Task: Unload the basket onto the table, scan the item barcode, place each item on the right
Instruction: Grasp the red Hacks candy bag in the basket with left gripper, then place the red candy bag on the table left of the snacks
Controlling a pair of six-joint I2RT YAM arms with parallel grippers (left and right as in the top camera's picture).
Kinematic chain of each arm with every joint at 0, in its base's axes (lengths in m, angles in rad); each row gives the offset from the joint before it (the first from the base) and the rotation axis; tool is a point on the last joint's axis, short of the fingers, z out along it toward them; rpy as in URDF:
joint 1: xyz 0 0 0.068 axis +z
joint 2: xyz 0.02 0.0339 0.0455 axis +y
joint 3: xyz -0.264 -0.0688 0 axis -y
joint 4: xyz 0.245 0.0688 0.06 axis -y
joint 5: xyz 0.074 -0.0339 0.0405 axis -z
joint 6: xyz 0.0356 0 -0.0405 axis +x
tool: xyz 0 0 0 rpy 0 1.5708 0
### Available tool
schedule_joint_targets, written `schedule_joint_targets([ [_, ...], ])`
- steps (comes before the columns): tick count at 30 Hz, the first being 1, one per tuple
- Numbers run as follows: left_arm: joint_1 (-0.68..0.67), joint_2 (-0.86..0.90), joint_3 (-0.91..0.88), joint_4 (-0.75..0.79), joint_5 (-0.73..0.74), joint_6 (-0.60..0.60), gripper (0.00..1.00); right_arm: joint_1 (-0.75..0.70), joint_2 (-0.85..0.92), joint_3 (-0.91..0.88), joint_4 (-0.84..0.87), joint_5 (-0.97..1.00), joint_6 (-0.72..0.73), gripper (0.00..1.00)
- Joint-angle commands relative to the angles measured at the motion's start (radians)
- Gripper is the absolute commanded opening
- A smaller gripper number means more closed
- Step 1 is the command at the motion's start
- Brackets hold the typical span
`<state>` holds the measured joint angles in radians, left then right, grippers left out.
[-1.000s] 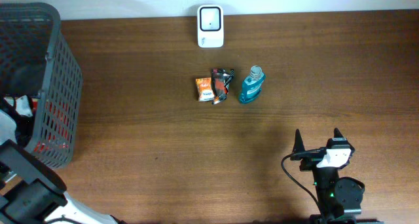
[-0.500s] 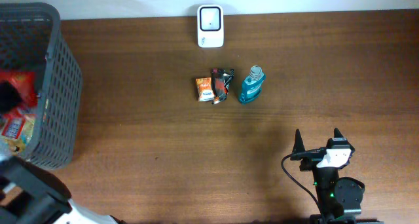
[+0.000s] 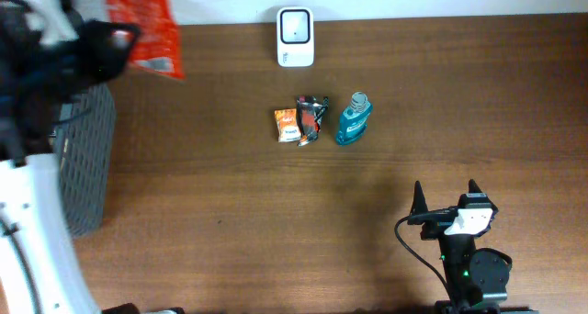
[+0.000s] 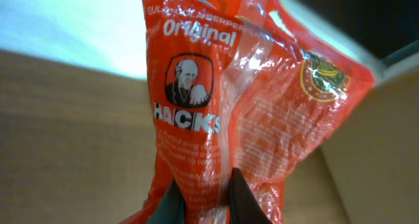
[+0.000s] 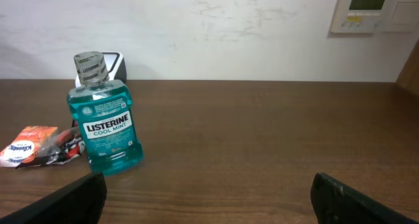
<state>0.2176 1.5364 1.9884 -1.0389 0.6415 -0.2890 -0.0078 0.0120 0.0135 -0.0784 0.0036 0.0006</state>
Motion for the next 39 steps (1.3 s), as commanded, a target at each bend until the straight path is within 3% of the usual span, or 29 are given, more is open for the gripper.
schedule_joint_targets([
  [1, -0.253, 0.077, -0.041, -0.055, -0.365, -0.014, 0.00, -0.006, -0.006, -0.008, -0.004, 0.008, 0.008, 0.98],
  [3, -0.374, 0.151, -0.078, -0.058, -0.566, -0.053, 0.00, -0.006, -0.006, -0.008, -0.004, 0.008, 0.008, 0.98],
  [6, -0.486, 0.285, -0.106, -0.104, -0.809, -0.221, 0.00, -0.006, -0.006, -0.008, -0.004, 0.008, 0.008, 0.98],
  [8, -0.526, 0.376, -0.107, -0.131, -0.815, -0.272, 0.00, -0.006, -0.006, -0.008, -0.004, 0.008, 0.008, 0.99],
  [15, -0.566, 0.662, -0.107, -0.134, -0.814, -0.276, 0.00, -0.006, -0.006, -0.008, -0.004, 0.008, 0.008, 0.98],
  [16, -0.566, 0.675, -0.107, -0.130, -0.815, -0.275, 0.04, -0.006, -0.006, -0.008, -0.004, 0.008, 0.008, 0.98],
  [18, -0.566, 0.676, -0.105, -0.114, -0.814, -0.263, 0.65, -0.006, -0.006, -0.008, -0.004, 0.008, 0.008, 0.98],
  [19, -0.566, 0.676, -0.085, -0.110, -0.814, -0.218, 0.73, -0.006, -0.006, -0.008, -0.004, 0.008, 0.008, 0.99],
  [21, -0.566, 0.670, -0.042, -0.127, -0.814, -0.175, 0.79, -0.006, -0.006, -0.008, -0.004, 0.008, 0.008, 0.98],
  [22, -0.563, 0.662, 0.008, -0.154, -0.814, -0.158, 0.82, -0.006, -0.006, -0.008, -0.004, 0.008, 0.008, 0.98],
  [23, -0.556, 0.653, 0.095, -0.197, -0.814, -0.142, 0.92, -0.006, -0.006, -0.008, -0.004, 0.008, 0.008, 0.99],
  [24, -0.549, 0.648, 0.168, -0.229, -0.815, -0.119, 0.93, -0.006, -0.006, -0.008, -0.004, 0.008, 0.008, 0.98],
  [29, -0.440, 0.631, 0.661, -0.391, -0.842, 0.114, 0.95, -0.006, -0.006, -0.008, -0.004, 0.008, 0.008, 0.99],
  [33, -0.209, 0.612, 0.951, -0.475, -0.947, 0.116, 0.99, -0.006, -0.006, -0.008, -0.004, 0.008, 0.008, 0.98],
  [37, 0.064, 0.612, 0.971, -0.546, -0.953, 0.111, 1.00, -0.006, -0.006, -0.008, -0.004, 0.008, 0.008, 0.98],
  [39, 0.196, 0.612, 0.903, -0.553, -0.952, 0.029, 1.00, -0.006, -0.006, -0.008, -0.004, 0.008, 0.008, 0.98],
])
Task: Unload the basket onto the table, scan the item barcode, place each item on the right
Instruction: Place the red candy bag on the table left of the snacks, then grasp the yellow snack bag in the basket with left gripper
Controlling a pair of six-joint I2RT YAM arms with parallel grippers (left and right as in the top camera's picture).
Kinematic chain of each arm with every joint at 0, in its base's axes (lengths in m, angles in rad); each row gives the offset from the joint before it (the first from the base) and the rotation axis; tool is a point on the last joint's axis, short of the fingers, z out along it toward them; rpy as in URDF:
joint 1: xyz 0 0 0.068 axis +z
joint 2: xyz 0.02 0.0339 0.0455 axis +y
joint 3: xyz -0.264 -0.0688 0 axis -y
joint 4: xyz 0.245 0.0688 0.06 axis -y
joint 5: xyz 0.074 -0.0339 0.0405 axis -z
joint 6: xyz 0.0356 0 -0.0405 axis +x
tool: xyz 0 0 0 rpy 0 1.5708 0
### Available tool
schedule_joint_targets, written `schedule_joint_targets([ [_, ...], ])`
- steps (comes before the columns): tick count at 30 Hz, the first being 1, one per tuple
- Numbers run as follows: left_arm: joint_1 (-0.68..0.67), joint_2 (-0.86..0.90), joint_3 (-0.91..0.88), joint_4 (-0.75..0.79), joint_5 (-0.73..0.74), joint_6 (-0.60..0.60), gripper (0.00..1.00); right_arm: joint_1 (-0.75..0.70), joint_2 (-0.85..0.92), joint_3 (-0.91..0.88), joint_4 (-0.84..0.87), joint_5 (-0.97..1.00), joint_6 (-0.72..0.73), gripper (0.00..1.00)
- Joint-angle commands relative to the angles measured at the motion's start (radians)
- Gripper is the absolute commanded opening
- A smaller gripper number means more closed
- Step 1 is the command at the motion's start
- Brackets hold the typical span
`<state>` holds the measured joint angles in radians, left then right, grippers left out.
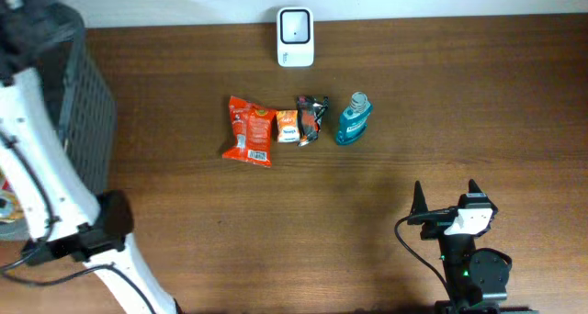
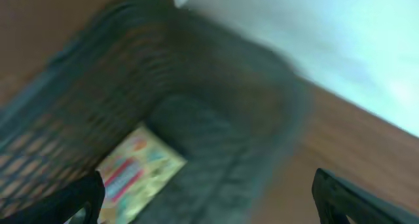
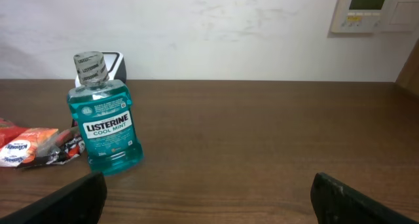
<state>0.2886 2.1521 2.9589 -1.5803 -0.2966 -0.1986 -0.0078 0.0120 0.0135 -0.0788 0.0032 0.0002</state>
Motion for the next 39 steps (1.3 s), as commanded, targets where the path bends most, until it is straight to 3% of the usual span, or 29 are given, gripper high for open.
schedule_joint_targets([
  [1, 0.161, -0.004, -0.098, -0.009, -0.014, -0.092, 1.00, -0.006, -0.006, -0.008, -0.003, 0.008, 0.008, 0.99],
  [4, 0.279, -0.004, -0.325, 0.067, -0.007, -0.080, 0.95, -0.006, -0.006, -0.008, -0.003, 0.008, 0.008, 0.98],
  [11, 0.309, -0.004, -0.942, 0.390, -0.007, 0.350, 0.95, -0.006, -0.006, -0.008, -0.003, 0.008, 0.008, 0.98],
  [14, 0.309, -0.004, -1.141, 0.487, -0.031, 0.463, 0.96, -0.006, -0.006, -0.008, -0.003, 0.008, 0.008, 0.98],
  [17, 0.311, -0.004, -1.245, 0.573, -0.189, 0.483, 0.98, -0.006, -0.006, -0.008, -0.003, 0.008, 0.008, 0.98],
  [21, 0.346, -0.004, -1.312, 0.633, -0.084, 0.576, 0.99, -0.006, -0.006, -0.008, -0.003, 0.008, 0.008, 0.99],
  [24, 0.395, -0.003, -1.344, 0.671, -0.031, 0.576, 0.99, -0.006, -0.006, -0.008, -0.003, 0.008, 0.008, 0.99],
  [26, 0.433, -0.003, -1.361, 0.681, 0.034, 0.575, 0.88, -0.006, -0.006, -0.008, -0.003, 0.008, 0.008, 0.98],
  [27, 0.454, -0.003, -1.374, 0.691, 0.049, 0.575, 0.70, -0.006, -0.006, -0.008, -0.003, 0.008, 0.008, 0.98],
  [28, 0.473, -0.003, -1.387, 0.701, 0.062, 0.575, 0.47, -0.006, -0.006, -0.008, -0.003, 0.008, 0.008, 0.98],
  [29, 0.481, -0.003, -1.394, 0.703, 0.077, 0.575, 0.34, -0.006, -0.006, -0.008, -0.003, 0.008, 0.008, 0.98],
  [32, 0.492, -0.003, -1.401, 0.703, 0.167, 0.575, 0.25, -0.006, -0.006, -0.008, -0.003, 0.008, 0.008, 0.98],
  [34, 0.490, -0.004, -1.398, 0.705, 0.269, 0.575, 0.00, -0.006, -0.006, -0.008, -0.003, 0.008, 0.008, 0.98],
  [39, 0.482, -0.076, -1.309, 0.678, 0.628, 0.566, 0.00, -0.006, -0.006, -0.008, -0.003, 0.008, 0.008, 0.98],
])
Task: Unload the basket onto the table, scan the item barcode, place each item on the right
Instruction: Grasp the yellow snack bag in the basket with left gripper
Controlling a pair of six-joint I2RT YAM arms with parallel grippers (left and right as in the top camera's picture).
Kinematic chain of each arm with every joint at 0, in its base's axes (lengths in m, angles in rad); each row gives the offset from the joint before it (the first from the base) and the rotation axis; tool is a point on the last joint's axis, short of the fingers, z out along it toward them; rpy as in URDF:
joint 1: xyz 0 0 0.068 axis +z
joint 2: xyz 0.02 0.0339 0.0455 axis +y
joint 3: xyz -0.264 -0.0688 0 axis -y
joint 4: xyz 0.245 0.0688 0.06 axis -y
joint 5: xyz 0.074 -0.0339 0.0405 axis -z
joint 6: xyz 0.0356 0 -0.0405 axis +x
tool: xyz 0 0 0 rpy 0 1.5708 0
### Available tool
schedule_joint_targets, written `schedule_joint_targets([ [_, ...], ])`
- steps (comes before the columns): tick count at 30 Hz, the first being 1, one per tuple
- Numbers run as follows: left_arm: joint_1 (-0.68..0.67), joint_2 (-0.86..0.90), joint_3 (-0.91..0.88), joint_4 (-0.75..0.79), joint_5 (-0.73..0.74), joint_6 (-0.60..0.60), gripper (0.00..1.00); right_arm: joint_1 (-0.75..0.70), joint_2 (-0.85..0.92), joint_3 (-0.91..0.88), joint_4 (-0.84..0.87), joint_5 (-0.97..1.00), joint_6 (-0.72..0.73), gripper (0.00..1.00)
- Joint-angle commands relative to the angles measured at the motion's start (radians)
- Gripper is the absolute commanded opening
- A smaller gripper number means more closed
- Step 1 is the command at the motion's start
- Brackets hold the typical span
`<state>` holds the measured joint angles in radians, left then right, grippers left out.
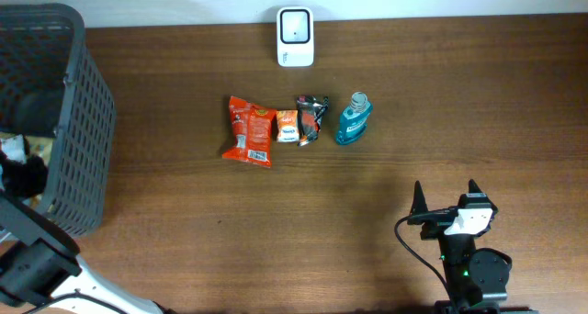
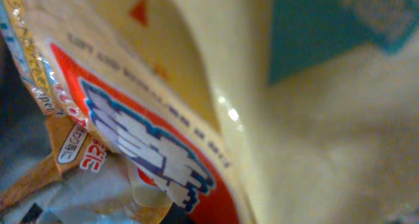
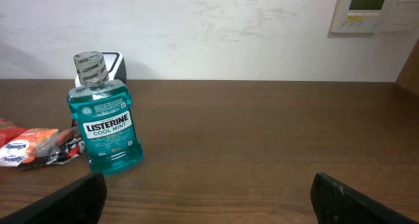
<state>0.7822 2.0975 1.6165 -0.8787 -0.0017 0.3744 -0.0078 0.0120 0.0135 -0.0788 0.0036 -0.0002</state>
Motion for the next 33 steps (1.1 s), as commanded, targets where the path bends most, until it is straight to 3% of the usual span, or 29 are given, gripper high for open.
schedule_joint_targets([
  [1, -0.009, -0.047, 0.067, -0.026, 0.394, -0.042, 0.00, -0.006, -0.006, -0.008, -0.003, 0.008, 0.008, 0.98],
  [4, -0.007, -0.169, 0.223, -0.011, 0.584, -0.162, 0.00, -0.006, -0.006, -0.008, -0.003, 0.008, 0.008, 0.98],
  [9, -0.007, -0.375, 0.407, 0.008, 0.661, -0.584, 0.00, -0.006, -0.006, -0.008, -0.003, 0.008, 0.008, 0.98],
  [12, -0.045, -0.536, 0.417, -0.004, 0.848, -0.701, 0.00, -0.006, -0.006, -0.008, -0.003, 0.008, 0.008, 0.98],
  [15, -0.175, -0.604, 0.417, -0.124, 0.874, -0.702, 0.00, -0.006, -0.006, -0.008, -0.003, 0.008, 0.008, 0.98],
  [17, -0.303, -0.604, 0.415, -0.271, 0.818, -0.702, 0.00, -0.006, -0.006, -0.008, -0.003, 0.008, 0.008, 0.98],
  [20, -0.573, -0.568, 0.371, -0.460, 0.515, -0.679, 0.00, -0.006, -0.006, -0.008, -0.003, 0.008, 0.008, 0.98],
  [22, -0.691, -0.544, 0.325, -0.496, 0.375, -0.681, 0.00, -0.006, -0.006, -0.008, -0.003, 0.008, 0.008, 0.99],
  [24, -0.850, -0.499, 0.236, -0.484, 0.266, -0.682, 0.00, -0.006, -0.006, -0.008, -0.003, 0.008, 0.008, 0.99],
  [27, -0.977, -0.425, 0.137, -0.442, 0.141, -0.818, 0.00, -0.006, -0.006, -0.008, -0.003, 0.008, 0.008, 0.98],
  [29, -1.062, -0.347, 0.063, -0.346, 0.132, -0.961, 0.00, -0.006, -0.006, -0.008, -0.003, 0.008, 0.008, 0.98],
  [31, -1.127, -0.240, 0.041, -0.206, 0.136, -0.974, 0.00, -0.006, -0.006, -0.008, -0.003, 0.008, 0.008, 0.98],
  [33, -1.148, -0.199, 0.041, -0.180, 0.135, -0.987, 0.00, -0.006, -0.006, -0.008, -0.003, 0.008, 0.008, 0.98],
])
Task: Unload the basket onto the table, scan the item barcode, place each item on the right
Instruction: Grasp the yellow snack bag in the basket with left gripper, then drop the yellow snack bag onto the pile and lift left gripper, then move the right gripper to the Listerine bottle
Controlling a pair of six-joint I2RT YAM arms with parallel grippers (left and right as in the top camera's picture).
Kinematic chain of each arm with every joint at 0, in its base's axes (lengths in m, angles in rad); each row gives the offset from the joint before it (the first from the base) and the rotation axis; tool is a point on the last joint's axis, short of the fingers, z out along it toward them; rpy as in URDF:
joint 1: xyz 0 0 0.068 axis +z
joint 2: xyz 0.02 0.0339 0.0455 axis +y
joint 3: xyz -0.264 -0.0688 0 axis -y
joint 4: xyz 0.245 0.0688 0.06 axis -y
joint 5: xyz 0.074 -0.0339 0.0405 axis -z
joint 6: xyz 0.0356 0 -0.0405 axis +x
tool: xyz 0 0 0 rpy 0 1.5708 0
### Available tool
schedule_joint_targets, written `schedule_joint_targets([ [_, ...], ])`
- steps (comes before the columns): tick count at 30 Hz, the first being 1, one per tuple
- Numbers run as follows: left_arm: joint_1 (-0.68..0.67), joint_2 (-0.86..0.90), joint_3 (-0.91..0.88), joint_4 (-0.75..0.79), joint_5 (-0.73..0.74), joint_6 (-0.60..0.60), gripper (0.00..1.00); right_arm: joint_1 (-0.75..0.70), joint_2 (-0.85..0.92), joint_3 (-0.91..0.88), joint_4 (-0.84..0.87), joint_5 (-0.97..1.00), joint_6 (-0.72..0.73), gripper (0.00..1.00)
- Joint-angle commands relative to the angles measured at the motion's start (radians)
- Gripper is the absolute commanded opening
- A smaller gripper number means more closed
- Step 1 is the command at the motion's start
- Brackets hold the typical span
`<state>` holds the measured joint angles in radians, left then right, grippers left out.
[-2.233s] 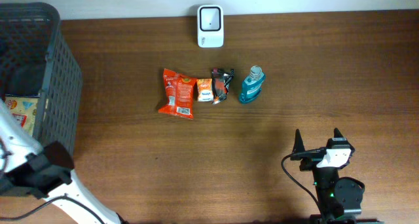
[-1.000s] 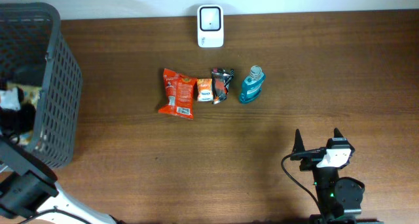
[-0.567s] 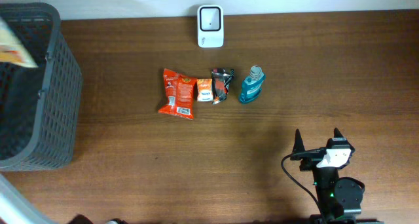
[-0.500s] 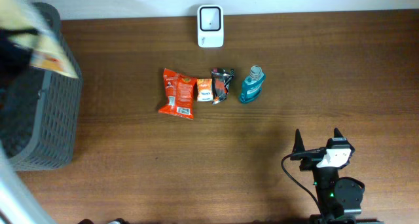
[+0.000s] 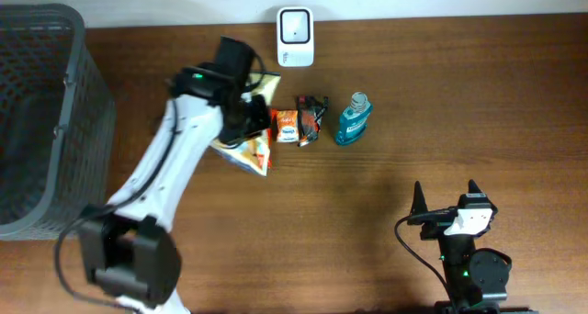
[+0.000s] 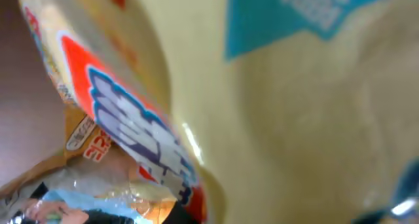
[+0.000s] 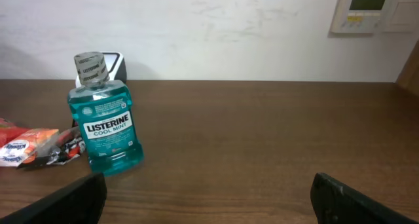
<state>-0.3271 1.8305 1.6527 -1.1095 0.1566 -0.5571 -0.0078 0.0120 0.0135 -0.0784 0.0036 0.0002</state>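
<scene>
A yellow snack bag point(image 6: 294, 119) with blue and red print fills the left wrist view. My left gripper point(image 5: 248, 119) is shut on it. In the overhead view the bag point(image 5: 241, 153) hangs under the arm, left of the row of items and below the white scanner point(image 5: 295, 36) at the table's back edge. The red Hacks bag is mostly hidden under the arm. My right gripper point(image 5: 446, 207) stands open at the front right, nothing between its fingers.
A small orange packet point(image 5: 288, 126), a dark packet point(image 5: 313, 115) and a blue Listerine bottle point(image 5: 353, 118) lie in a row mid-table. A grey mesh basket point(image 5: 46, 121) stands at the left edge.
My left arm has come out of the basket with the yellow bag and now holds it over the table near the scanner, above the red bag. The right arm has not moved.
My left gripper first held the red Hacks bag up at the back left. Then that bag lay on the table beside the orange packet and the gripper was open over the basket. Then it was down in the basket on the yellow bag, which is now over the table.
</scene>
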Motion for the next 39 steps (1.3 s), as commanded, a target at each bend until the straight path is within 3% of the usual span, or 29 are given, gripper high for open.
schedule_joint_targets([
  [1, -0.057, 0.102, 0.005, 0.055, -0.023, -0.061, 0.04, -0.006, -0.006, -0.008, -0.004, 0.008, 0.008, 0.99],
  [2, -0.064, 0.115, 0.005, 0.064, -0.023, -0.061, 0.20, -0.006, -0.006, -0.008, -0.004, 0.008, 0.008, 0.99],
  [4, -0.077, 0.141, 0.005, 0.088, -0.023, -0.060, 0.86, -0.006, -0.006, -0.008, -0.004, 0.008, 0.008, 0.99],
  [6, -0.079, 0.146, 0.005, 0.100, -0.028, -0.057, 0.99, -0.006, -0.006, -0.008, -0.004, 0.008, 0.008, 0.98],
  [10, -0.054, 0.135, 0.072, 0.058, -0.023, 0.039, 0.99, -0.006, -0.006, -0.008, -0.004, 0.008, 0.008, 0.98],
  [13, 0.009, 0.097, 0.229, -0.113, -0.027, 0.041, 0.99, -0.006, -0.006, -0.008, -0.004, 0.008, 0.008, 0.99],
  [17, 0.095, 0.012, 0.389, -0.298, -0.035, 0.187, 0.99, -0.006, -0.006, -0.008, -0.004, 0.008, 0.008, 0.98],
  [22, 0.195, -0.121, 0.401, -0.416, -0.215, 0.185, 0.99, -0.006, -0.006, -0.008, -0.004, 0.008, 0.008, 0.99],
  [27, 0.200, -0.125, 0.397, -0.487, -0.252, 0.185, 0.99, -0.006, -0.006, -0.008, -0.004, 0.008, 0.008, 0.99],
  [36, 0.198, -0.125, 0.396, -0.478, -0.248, 0.185, 0.99, -0.006, -0.006, -0.008, 0.016, 0.008, 0.008, 0.98],
  [39, 0.199, -0.125, 0.396, -0.478, -0.248, 0.185, 0.99, -0.005, -0.006, -0.008, 0.110, -0.219, 0.102, 0.99],
])
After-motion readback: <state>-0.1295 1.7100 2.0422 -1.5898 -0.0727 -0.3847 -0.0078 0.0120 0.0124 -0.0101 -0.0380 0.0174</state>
